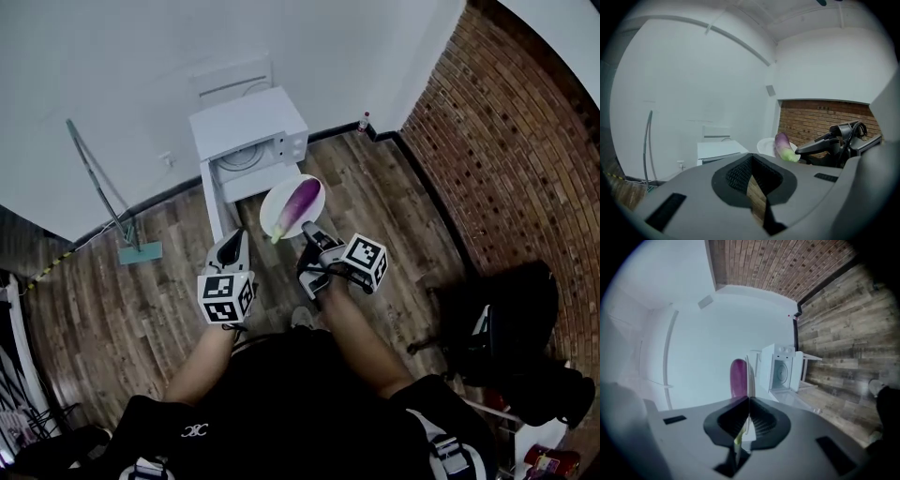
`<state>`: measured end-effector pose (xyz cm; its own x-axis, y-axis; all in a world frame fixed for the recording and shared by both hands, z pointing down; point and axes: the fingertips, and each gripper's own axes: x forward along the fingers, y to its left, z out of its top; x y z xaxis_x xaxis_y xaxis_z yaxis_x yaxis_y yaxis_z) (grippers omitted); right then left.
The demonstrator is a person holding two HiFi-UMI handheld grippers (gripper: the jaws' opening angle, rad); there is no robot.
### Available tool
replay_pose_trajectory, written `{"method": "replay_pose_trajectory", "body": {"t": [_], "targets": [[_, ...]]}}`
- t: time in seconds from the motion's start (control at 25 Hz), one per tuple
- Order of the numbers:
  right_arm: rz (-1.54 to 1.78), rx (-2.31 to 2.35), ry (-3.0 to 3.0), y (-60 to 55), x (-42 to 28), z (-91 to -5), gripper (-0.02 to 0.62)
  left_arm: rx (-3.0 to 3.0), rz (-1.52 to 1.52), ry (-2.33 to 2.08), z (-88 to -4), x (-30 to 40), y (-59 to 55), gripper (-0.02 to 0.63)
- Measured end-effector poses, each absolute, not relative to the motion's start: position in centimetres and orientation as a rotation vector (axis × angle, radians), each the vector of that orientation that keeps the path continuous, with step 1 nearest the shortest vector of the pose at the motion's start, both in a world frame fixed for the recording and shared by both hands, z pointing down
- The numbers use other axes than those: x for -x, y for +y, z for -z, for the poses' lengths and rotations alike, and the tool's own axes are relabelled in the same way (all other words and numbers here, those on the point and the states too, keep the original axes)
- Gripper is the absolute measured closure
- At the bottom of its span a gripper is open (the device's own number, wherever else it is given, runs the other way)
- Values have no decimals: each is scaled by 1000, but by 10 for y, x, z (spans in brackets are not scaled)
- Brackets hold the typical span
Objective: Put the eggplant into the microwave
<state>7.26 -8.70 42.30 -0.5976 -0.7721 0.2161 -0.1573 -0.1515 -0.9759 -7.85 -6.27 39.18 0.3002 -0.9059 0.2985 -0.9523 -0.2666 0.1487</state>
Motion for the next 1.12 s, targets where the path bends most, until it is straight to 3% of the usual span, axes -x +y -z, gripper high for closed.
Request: {"method": "replay_pose_trajectory", "body": {"t": [0.4,1.12], "targets": [[1887,1006,1731,-159,-85,-435,572,-2153,-198,-1791,-402,69,-111,607],[1957,980,1780,-271,-30,-467,572,-2110,-135,-1820,-413,137,-233,607]]}}
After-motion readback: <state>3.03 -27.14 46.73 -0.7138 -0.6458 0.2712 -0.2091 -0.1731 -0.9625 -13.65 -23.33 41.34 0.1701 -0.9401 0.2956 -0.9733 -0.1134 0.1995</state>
